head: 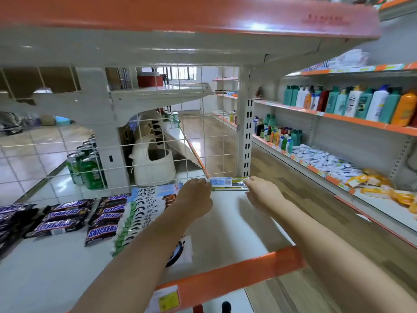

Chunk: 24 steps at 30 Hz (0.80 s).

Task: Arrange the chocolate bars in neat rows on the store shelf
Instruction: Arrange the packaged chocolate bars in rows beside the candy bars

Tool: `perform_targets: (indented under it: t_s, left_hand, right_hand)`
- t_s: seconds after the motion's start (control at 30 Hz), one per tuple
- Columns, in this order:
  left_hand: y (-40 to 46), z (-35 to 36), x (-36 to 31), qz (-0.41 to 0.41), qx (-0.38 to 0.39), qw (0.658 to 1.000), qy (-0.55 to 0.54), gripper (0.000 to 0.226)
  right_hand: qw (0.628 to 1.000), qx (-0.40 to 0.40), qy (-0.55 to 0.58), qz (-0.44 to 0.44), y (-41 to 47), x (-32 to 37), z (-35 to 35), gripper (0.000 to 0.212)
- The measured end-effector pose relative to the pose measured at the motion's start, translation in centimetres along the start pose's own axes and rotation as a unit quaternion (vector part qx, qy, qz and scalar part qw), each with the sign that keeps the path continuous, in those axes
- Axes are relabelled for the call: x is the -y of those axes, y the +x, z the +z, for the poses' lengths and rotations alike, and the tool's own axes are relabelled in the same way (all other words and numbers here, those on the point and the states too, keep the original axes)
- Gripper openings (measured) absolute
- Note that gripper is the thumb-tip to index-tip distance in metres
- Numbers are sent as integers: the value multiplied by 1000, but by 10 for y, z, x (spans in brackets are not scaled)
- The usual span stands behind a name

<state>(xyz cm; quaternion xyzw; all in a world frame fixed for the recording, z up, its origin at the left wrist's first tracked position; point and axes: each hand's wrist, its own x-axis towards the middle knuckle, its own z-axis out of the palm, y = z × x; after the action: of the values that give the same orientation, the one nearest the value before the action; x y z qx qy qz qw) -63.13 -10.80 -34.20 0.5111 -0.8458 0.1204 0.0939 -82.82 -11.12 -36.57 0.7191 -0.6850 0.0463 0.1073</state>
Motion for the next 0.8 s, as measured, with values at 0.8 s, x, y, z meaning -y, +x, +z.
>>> perform_targets:
  t_s: [0.8]
  left_hand:
    - [27, 24, 36, 24, -40, 999, -14, 32]
  right_hand:
    - [988, 30, -124, -87, 65, 14, 26, 35]
